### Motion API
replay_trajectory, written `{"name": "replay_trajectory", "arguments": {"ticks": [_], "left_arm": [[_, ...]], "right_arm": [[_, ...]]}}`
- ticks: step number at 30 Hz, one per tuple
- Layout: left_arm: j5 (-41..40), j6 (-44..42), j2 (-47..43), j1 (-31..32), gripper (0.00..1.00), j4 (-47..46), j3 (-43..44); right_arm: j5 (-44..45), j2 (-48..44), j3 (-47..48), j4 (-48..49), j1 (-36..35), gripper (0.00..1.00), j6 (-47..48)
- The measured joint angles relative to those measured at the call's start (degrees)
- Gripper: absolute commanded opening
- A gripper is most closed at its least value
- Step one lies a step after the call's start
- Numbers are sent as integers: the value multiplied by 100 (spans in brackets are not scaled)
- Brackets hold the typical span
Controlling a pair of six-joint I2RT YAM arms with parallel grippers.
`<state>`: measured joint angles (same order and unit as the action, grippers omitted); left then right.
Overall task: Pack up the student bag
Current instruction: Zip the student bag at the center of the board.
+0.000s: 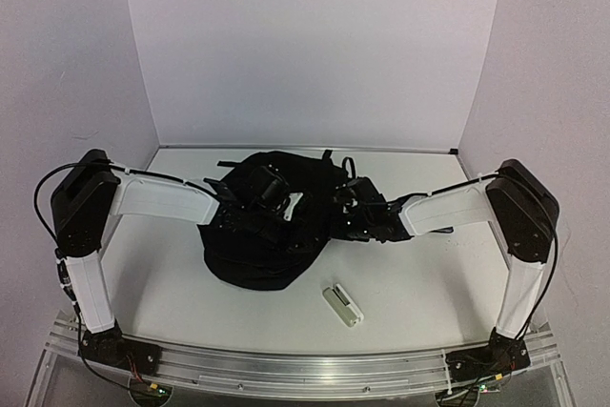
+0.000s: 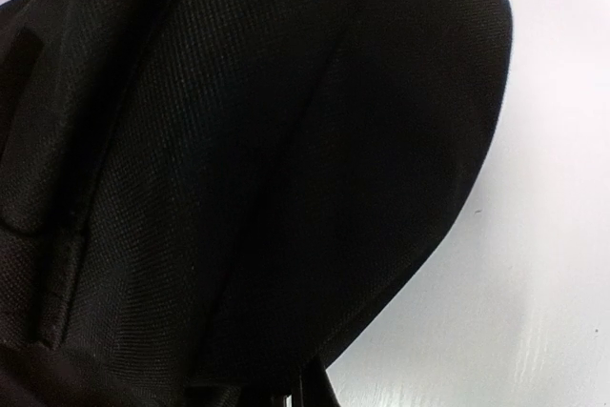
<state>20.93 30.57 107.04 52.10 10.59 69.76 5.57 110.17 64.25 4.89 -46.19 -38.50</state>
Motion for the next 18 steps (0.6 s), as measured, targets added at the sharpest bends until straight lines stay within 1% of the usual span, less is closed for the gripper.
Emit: {"name": "replay_trajectory", "arguments": {"ticks": [8, 18], "left_arm": [[10, 119, -369, -2, 0, 193, -401], [154, 153, -1066, -2, 0, 776, -865]], "right_arm": [[461, 263, 310, -72, -1, 0, -405], [639, 501, 608, -167, 118, 0, -718]]}}
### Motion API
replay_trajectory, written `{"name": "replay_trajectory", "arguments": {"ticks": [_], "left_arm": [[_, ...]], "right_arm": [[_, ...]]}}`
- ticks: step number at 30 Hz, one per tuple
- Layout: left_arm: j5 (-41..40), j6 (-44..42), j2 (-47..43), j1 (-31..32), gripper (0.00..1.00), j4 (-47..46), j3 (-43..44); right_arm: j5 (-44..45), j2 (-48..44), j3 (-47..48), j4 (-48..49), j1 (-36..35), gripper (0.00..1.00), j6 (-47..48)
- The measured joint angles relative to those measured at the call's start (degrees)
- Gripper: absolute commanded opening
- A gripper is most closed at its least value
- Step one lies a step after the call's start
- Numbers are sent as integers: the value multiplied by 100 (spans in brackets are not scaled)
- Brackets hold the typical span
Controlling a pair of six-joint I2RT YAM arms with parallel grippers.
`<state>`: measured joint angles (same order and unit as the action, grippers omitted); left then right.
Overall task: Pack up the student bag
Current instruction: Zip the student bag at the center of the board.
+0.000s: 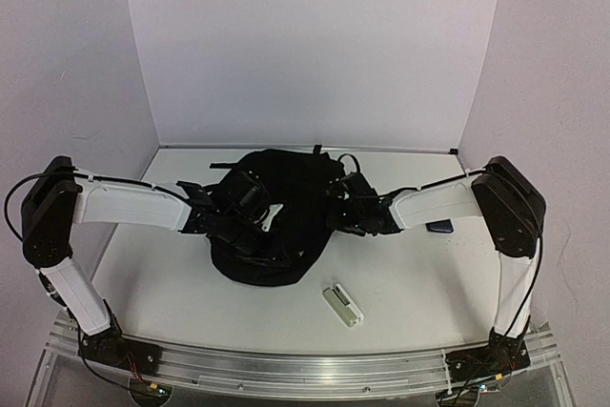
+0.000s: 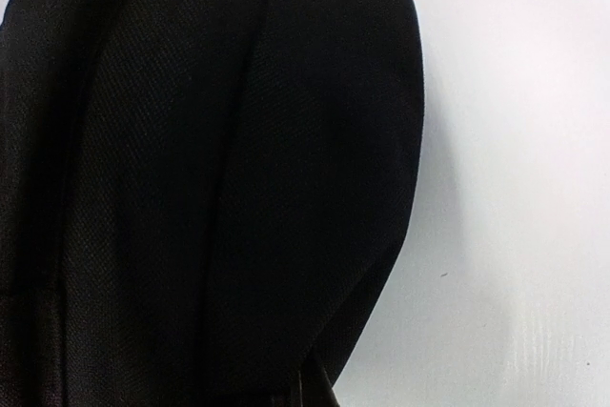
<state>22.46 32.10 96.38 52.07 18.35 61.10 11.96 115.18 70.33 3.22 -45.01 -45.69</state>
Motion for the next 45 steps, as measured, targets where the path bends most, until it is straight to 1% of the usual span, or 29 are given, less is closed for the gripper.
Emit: {"name": "replay_trajectory", "arguments": {"ticks": [9, 14, 16, 17, 18, 20, 21, 22, 24, 27, 31, 35, 38, 40, 44, 45], "left_arm": [[97, -56, -446, -40, 0, 444, -217], [128, -55, -591, -323, 0, 460, -339], [160, -55, -591, -440, 0, 438, -341], [189, -55, -591, -489, 0, 411, -341], [230, -54, -591, -523, 0, 375, -341], [339, -55, -591, -555, 0, 279, -341], [408, -53, -591, -553, 0, 215, -341], [474, -55, -591, -553, 0, 147, -341], [601, -63, -591, -551, 0, 18, -341], [741, -85, -588, -552, 0, -82, -339], [911, -174, -588, -553, 0, -119, -339], [1057, -229, -583, -551, 0, -145, -339], [1099, -242, -577, -553, 0, -144, -339], [1104, -261, -577, -553, 0, -144, -339], [1120, -314, -577, -553, 0, -142, -339], [1143, -328, -577, -553, 0, -142, -339]], "right_arm": [[23, 352, 486, -72, 337, 0, -88], [-50, 450, 685, -95, 550, 0, -19], [-151, 450, 703, -98, 599, 1, 86], [-230, 450, 705, -100, 623, 6, 157], [-316, 443, 705, -110, 641, 14, 223], [-529, 385, 685, -142, 680, 36, 349], [-670, 295, 608, -158, 705, 45, 394], [-788, 178, 508, -188, 723, 50, 386], [-1118, -181, 160, -214, 757, 56, 398], [-1610, -749, -372, -247, 759, 61, 240], [-2304, -1256, -1048, -39, 482, 60, -212], [-2841, -1455, -1640, 292, 96, 57, -857], [-3047, -1480, -1793, 484, -100, 55, -1225], [-3107, -1481, -1797, 657, -131, 52, -1393], [-3221, -1447, -1795, 1063, -131, 44, -1674], [-3256, -1395, -1782, 1184, -131, 41, -1735]]}}
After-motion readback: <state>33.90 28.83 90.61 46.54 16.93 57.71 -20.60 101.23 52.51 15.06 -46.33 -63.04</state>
